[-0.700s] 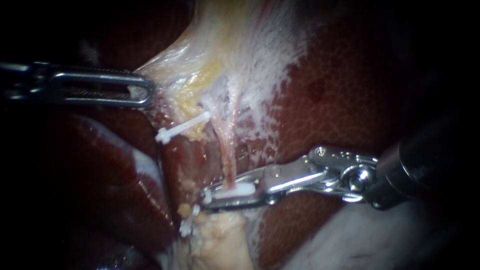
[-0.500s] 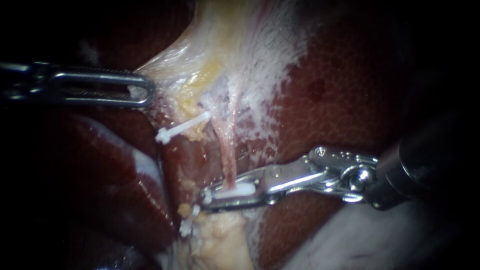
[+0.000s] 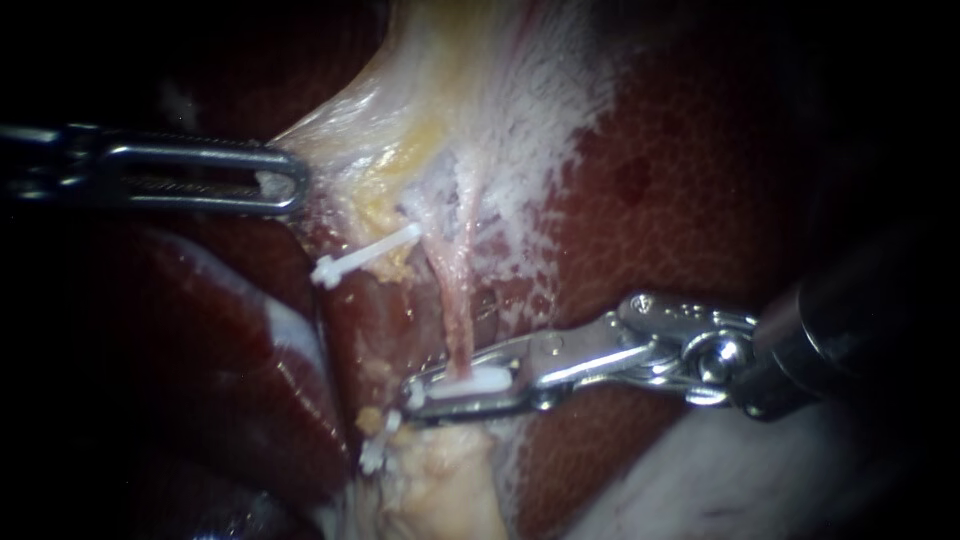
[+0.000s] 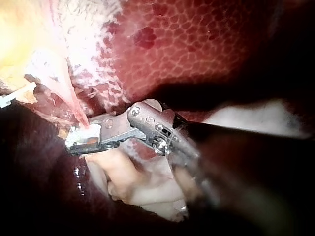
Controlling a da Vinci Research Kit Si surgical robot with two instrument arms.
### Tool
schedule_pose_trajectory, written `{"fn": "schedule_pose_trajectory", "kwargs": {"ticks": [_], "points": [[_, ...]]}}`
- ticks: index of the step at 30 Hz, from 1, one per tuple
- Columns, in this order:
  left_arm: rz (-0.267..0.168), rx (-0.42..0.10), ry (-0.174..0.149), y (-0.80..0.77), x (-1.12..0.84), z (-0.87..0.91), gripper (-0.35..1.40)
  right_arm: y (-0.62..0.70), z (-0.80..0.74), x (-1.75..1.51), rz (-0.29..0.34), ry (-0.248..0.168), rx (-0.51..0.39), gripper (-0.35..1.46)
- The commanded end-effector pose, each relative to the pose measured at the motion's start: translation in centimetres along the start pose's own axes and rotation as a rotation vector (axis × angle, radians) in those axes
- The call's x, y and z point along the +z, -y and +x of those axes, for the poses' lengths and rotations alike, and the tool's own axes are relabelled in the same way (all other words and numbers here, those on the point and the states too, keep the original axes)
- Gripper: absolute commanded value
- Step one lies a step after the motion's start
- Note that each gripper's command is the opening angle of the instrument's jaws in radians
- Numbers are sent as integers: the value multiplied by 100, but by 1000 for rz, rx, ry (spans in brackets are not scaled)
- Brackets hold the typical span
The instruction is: Going back second clip right tube
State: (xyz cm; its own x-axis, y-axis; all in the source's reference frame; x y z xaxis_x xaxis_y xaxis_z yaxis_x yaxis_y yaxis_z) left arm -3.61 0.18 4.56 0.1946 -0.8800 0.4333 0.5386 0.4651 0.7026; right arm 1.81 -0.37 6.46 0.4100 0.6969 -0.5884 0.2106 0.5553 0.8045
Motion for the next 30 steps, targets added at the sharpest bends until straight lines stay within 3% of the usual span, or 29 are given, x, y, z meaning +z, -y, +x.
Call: {"fn": "schedule_pose_trajectory", "kwargs": {"ticks": [1,4,13,22,30], "points": [[0,0,0,0,0,0,-35,0,0,1,-12,-9,-40,40],[0,0,0,1,0,0,-35,-1,2,4,-52,-29,-133,49],[3,0,-1,4,-1,0,-35,-7,7,12,-98,-43,-299,59],[3,0,-1,4,-2,0,-35,-4,5,3,-102,-44,-314,59],[3,1,-1,3,-2,0,-35,3,2,-26,-121,-53,-328,59]]}}
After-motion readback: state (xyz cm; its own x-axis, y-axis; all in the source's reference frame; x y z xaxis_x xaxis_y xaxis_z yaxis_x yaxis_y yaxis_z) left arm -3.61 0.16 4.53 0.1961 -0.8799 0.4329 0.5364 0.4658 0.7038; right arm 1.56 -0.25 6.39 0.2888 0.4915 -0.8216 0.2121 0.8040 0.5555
